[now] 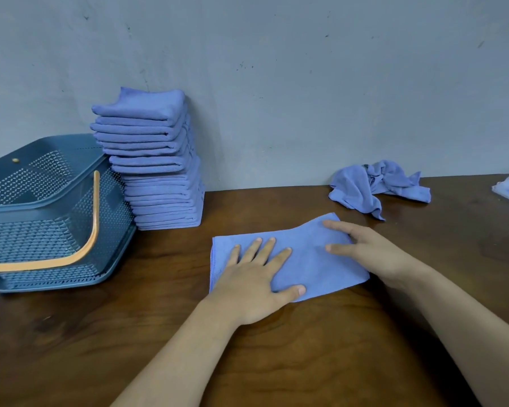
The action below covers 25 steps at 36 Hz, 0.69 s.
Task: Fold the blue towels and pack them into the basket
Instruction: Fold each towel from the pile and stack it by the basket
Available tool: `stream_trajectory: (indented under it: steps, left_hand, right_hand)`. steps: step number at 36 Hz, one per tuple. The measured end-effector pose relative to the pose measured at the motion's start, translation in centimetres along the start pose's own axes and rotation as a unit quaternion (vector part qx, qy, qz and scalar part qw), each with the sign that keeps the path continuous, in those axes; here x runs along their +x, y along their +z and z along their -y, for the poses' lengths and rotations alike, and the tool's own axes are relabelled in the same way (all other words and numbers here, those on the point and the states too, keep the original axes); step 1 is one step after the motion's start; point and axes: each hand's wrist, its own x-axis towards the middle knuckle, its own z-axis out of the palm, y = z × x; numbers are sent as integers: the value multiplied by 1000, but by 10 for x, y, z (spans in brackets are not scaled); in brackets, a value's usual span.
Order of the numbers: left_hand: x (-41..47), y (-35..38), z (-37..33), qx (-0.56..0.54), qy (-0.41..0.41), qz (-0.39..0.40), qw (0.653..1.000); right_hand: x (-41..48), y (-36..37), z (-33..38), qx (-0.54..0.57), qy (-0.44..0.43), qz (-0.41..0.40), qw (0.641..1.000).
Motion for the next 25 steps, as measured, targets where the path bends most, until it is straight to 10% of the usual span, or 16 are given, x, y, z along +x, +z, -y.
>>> stream_trajectory:
  steps: [10, 25]
  left_hand:
    - [-25, -31, 34, -161, -92, -214, 959]
    - [-60, -25, 93, -325, -156, -184, 915]
  right_hand:
    - [-4, 15, 68, -123, -21, -5, 992]
    - [15, 159, 109, -159, -15, 50, 986]
